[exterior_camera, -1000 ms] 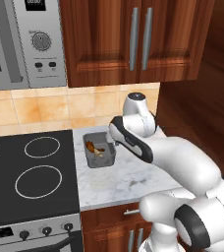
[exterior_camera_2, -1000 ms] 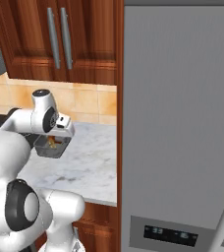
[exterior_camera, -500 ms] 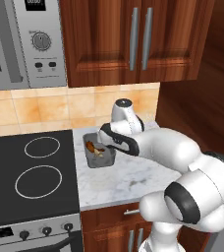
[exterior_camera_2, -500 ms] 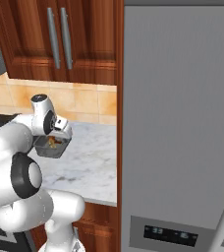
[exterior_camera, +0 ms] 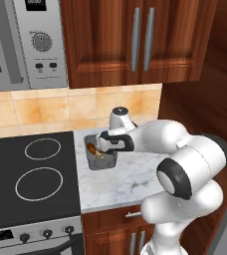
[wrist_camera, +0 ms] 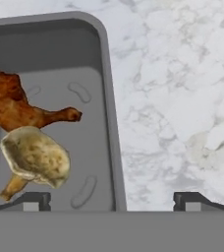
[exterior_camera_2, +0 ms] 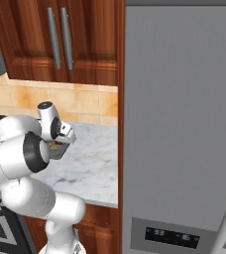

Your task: Place the tupperware on the top shelf of the fridge. Make space for the tupperware among the existing items by rearranging them on the shelves if needed. Close the fridge door when finished.

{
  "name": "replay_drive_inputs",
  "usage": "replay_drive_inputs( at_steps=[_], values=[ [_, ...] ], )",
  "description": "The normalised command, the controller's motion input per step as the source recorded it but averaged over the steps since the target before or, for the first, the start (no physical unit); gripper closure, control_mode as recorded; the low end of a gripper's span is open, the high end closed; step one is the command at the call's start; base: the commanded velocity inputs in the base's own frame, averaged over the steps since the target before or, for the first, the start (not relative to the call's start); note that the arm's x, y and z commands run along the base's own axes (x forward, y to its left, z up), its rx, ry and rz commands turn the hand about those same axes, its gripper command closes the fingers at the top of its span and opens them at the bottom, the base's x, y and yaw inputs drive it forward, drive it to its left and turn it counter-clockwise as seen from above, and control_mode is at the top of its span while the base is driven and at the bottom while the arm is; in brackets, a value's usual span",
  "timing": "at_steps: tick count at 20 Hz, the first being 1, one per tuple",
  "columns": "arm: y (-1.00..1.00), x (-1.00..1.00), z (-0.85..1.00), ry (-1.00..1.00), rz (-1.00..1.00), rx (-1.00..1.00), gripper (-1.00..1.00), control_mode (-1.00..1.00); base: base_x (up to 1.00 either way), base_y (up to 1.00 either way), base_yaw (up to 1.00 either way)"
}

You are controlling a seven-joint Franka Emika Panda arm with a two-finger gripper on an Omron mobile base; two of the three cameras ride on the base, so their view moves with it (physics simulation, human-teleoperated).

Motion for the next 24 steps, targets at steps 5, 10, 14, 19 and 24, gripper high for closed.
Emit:
replay_drive_inputs(
  at_steps=[5, 10, 14, 19, 24],
  values=[
    [0.0, 0.19, -0.4, 0.0, 0.0, 0.0, -1.0, -1.0, 0.0, 0.0, 0.0],
    [0.07, 0.16, -0.41, 0.0, 0.0, 0.0, -1.0, -1.0, 0.0, 0.0, 0.0],
    [0.12, 0.19, -0.29, 0.0, 0.0, 0.0, -1.0, -1.0, 0.0, 0.0, 0.0],
    [0.14, 0.15, -0.34, 0.0, 0.0, 0.0, 1.0, -1.0, 0.0, 0.0, 0.0],
    [0.16, 0.03, -0.21, 0.0, 0.0, 0.0, 1.0, -1.0, 0.0, 0.0, 0.0]
  ],
)
